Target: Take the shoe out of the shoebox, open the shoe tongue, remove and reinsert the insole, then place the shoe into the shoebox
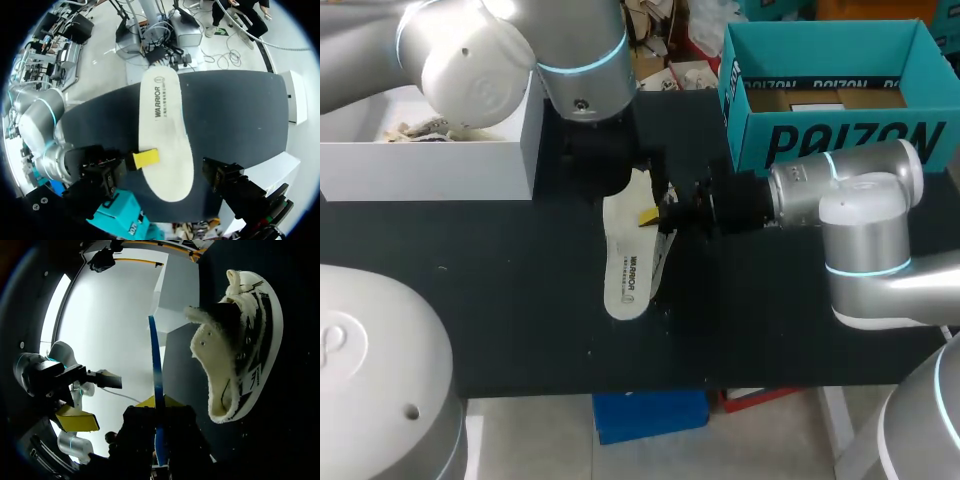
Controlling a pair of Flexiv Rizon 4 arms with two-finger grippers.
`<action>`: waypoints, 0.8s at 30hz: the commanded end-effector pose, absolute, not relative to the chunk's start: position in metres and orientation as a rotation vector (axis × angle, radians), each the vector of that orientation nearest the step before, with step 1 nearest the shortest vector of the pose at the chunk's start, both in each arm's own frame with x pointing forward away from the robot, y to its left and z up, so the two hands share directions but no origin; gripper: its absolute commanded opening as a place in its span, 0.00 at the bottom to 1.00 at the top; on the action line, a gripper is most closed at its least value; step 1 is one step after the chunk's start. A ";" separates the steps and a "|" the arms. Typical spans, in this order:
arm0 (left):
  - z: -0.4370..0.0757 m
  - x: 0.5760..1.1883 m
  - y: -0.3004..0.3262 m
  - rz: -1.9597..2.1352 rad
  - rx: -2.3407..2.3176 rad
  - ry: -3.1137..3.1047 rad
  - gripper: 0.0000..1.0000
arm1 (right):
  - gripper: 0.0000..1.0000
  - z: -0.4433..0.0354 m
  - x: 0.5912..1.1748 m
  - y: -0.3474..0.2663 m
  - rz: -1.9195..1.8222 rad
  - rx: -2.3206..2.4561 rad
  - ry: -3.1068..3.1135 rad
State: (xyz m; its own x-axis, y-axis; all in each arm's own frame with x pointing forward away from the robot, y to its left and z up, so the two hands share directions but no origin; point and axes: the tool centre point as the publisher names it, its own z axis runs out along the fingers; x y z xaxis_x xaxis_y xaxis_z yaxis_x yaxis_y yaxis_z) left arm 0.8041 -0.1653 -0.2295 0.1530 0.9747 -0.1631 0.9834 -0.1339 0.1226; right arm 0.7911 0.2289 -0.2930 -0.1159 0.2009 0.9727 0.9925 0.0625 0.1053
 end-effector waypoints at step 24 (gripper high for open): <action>-0.240 0.888 -0.172 -0.075 2.242 1.934 1.00 | 0.00 -0.293 0.791 0.230 -1.147 -1.266 -1.469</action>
State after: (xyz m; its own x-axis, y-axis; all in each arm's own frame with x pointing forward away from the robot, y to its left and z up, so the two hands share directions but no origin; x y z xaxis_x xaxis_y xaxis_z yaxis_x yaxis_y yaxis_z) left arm 0.8866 -0.1704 -0.2383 0.1525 0.9757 -0.1574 0.9851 -0.1374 0.1030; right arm 0.7911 0.2289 -0.2930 -0.1159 0.2009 0.9727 0.9925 0.0625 0.1054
